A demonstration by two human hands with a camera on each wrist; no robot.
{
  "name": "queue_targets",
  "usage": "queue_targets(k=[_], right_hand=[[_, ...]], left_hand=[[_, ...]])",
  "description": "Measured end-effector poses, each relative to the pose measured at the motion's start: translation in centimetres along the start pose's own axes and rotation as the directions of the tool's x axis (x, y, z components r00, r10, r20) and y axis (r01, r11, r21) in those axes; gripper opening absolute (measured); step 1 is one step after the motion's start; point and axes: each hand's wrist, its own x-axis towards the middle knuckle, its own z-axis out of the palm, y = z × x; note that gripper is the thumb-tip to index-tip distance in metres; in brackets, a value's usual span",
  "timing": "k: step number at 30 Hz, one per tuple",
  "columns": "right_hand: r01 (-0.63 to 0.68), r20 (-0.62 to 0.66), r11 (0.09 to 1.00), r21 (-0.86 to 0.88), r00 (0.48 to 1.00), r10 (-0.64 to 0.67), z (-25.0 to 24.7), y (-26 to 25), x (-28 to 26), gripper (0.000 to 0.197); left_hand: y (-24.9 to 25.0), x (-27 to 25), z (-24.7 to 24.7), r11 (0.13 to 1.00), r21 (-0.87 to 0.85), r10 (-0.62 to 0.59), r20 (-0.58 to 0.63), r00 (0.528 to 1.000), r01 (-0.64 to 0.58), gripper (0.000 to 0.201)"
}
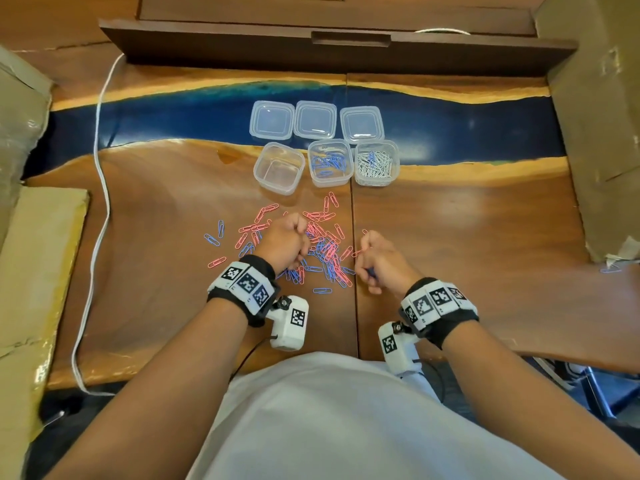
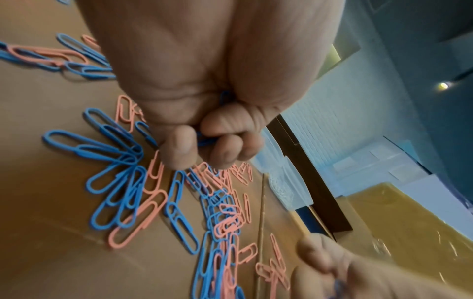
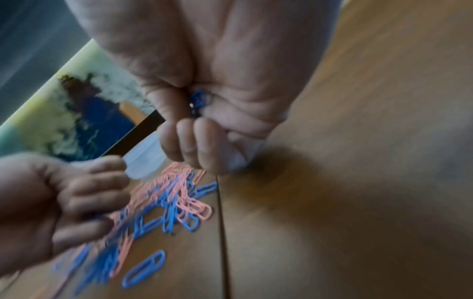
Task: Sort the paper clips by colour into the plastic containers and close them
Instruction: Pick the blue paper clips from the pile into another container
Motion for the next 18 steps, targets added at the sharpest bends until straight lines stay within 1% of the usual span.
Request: queue_targets(k=[2,3,4,6,8,9,11,13,14,15,18], right_hand=[[0.017,0.035,0.989,-0.145,0.999,-0.012,0.0,0.5,-0.1,0.031],[0.041,0.021,0.975,-0.217,0.999,-0.037,0.0,0.8,-0.2,0.028],[0.079,-0.012,0.947,-0.311,0.996,-0.087,0.1,0.9,-0.2,0.021],[0.154,-0.035,0.832,-0.533,0.978,-0.204,0.1,1.3,0.0,0.006],[0.167,-0.003,0.683,-0.711,0.971,-0.241,0.2,1.5,0.3,0.003],[0.164,0.005,0.628,-0.76,0.969,-0.247,0.3,1.6,0.5,0.004],[0.158,0.012,0.57,-0.806,0.968,-0.251,0.4,1.5,0.8,0.008],[0.132,0.016,0.517,-0.845,0.975,-0.223,0.7,1.1,0.7,0.009],[0.122,0.02,0.487,-0.865,0.978,-0.209,0.9,0.9,0.6,0.009],[0.118,0.025,0.46,-0.88,0.979,-0.204,1.0,0.7,0.5,0.01],[0.099,0.03,0.403,-0.91,0.984,-0.174,1.5,0.1,0.4,0.016]], left_hand=[[-0.1,-0.1,-0.4,1.0,-0.023,-0.001,0.033,0.999,0.002,0.042],[-0.3,-0.2,-0.5,1.0,-0.019,0.001,0.044,0.999,-0.001,0.041],[-0.4,-0.3,-0.7,1.0,-0.003,0.001,0.05,0.999,0.0,0.038],[-0.7,-0.6,-0.9,0.997,0.077,-0.011,0.061,0.998,0.006,0.03],[-1.0,-0.9,-0.7,0.963,0.267,0.02,0.069,0.997,-0.038,0.023],[-1.2,-1.0,-0.5,0.919,0.383,0.067,0.07,0.995,-0.089,0.021],[-1.8,-1.3,-0.2,0.784,0.597,0.159,0.072,0.985,-0.17,0.016],[-2.3,-1.4,0.0,0.628,0.748,0.211,0.098,0.972,-0.212,0.011],[-2.5,-1.4,0.1,0.567,0.792,0.222,0.116,0.968,-0.225,0.01],[-2.6,-1.3,0.1,0.533,0.814,0.226,0.126,0.966,-0.231,0.008],[-2.5,-1.3,0.2,0.495,0.836,0.215,0.147,0.965,-0.238,0.007]])
